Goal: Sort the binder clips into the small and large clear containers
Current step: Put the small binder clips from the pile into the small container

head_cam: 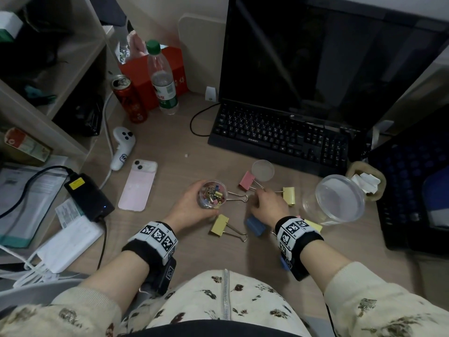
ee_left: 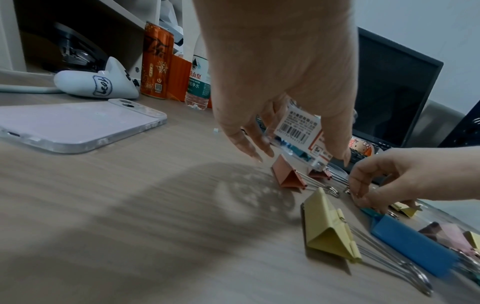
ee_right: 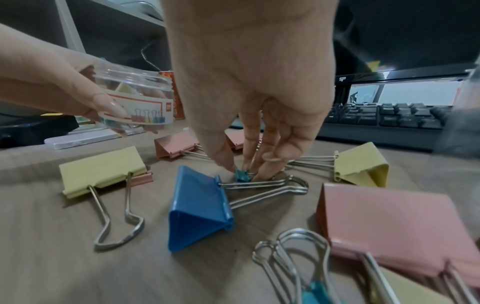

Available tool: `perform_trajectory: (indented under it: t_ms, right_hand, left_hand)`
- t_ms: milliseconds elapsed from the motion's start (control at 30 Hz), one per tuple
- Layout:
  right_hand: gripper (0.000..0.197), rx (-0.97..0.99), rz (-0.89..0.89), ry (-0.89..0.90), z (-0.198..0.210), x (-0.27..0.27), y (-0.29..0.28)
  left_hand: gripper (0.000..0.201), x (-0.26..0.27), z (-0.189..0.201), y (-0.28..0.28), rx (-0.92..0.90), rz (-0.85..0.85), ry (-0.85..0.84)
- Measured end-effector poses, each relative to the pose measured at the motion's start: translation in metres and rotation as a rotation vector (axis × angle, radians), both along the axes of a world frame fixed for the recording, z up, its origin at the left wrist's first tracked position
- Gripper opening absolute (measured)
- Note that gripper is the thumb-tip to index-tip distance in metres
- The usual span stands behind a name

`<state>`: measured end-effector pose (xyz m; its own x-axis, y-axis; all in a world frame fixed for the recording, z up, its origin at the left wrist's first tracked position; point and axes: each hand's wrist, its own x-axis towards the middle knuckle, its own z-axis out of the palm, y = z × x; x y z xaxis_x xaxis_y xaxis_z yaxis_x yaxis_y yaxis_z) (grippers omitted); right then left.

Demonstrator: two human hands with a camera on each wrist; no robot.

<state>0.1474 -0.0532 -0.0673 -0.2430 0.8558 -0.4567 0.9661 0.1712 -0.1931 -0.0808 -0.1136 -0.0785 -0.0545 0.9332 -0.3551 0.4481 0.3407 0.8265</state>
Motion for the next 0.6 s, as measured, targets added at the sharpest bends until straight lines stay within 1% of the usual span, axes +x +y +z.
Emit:
perform_trajectory:
  t_ms: [200,300,400,500,600]
  right_hand:
    - [0.033,-0.024,-0.036,0.005,0.000,0.007,-0.006]
    - [0.023,-0.008,-0.081,0.055,0.000,0.013,-0.010]
    - [0.012,0.024,-0.110,0.119,0.009,0.018,-0.014]
    - [0.009,0.099,-0.109,0.218,0.024,0.020,-0.014]
    - [0.011,0.180,-0.085,0.412,0.039,0.016,-0.016]
  left_hand:
    - [0.087,0.000,0.001,0.000,0.015,-0.027,0.012]
    - [0.084,0.001,0.005,-0.002,0.025,-0.038,0.017]
    - [0.090,0.002,0.006,-0.005,-0.001,-0.052,0.013]
    - [0.099,0.006,0.006,-0.005,-0.020,-0.063,0.010]
    - [0.096,0.014,0.007,-0.005,-0.039,-0.078,-0.028]
